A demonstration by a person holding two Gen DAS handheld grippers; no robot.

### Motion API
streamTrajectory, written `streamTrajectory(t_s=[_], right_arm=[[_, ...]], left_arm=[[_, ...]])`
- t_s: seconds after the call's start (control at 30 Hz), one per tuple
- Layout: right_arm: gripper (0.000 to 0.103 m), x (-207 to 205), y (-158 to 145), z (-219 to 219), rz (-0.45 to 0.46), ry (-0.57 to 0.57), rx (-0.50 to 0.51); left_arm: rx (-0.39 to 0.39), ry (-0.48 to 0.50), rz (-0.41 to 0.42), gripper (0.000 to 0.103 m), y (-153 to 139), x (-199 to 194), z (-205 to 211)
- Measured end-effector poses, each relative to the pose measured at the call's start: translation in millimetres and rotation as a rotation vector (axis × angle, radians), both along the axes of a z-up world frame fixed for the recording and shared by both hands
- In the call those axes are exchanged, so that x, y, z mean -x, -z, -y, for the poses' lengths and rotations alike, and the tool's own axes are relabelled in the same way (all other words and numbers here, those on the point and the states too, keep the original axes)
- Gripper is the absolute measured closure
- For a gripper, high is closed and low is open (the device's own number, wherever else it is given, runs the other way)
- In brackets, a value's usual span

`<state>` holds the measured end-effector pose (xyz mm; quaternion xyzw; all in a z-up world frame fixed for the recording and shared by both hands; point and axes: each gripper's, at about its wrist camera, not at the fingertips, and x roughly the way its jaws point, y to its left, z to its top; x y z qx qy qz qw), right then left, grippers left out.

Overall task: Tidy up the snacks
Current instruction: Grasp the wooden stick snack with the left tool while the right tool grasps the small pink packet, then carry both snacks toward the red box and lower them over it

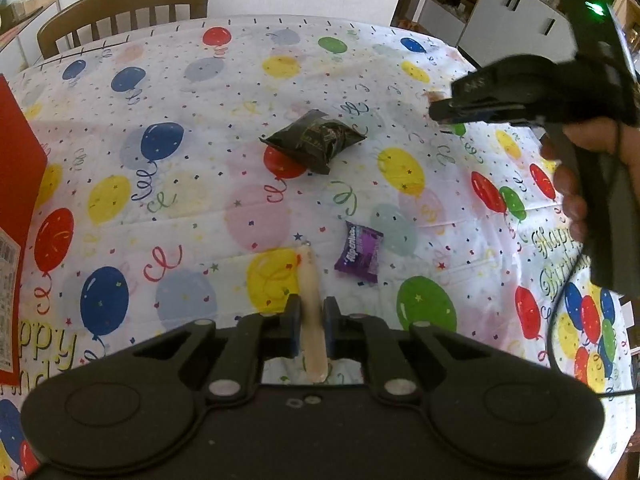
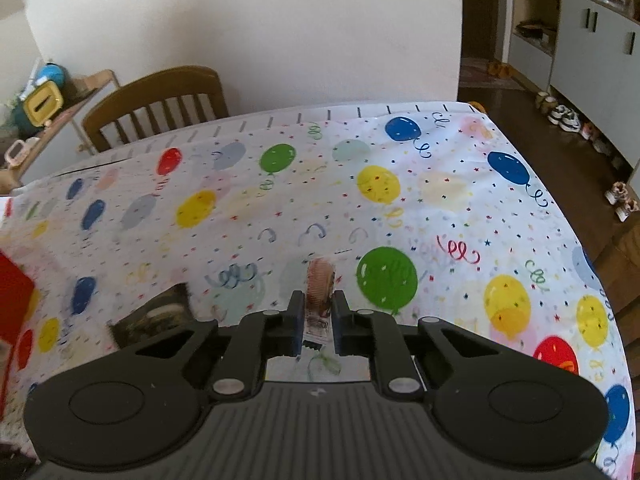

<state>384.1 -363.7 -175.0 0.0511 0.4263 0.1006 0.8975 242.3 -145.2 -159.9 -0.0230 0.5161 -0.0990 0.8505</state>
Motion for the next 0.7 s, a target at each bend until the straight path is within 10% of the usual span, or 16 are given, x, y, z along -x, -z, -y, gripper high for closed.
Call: streamTrajectory(t_s=[0.7], right_arm=[[0.09, 111.9, -63.6, -43.7, 0.041, -0.171, -0.09]], left_arm=[[0.024, -0.052, 0.064, 0.095, -49.1, 34.3, -40.4]])
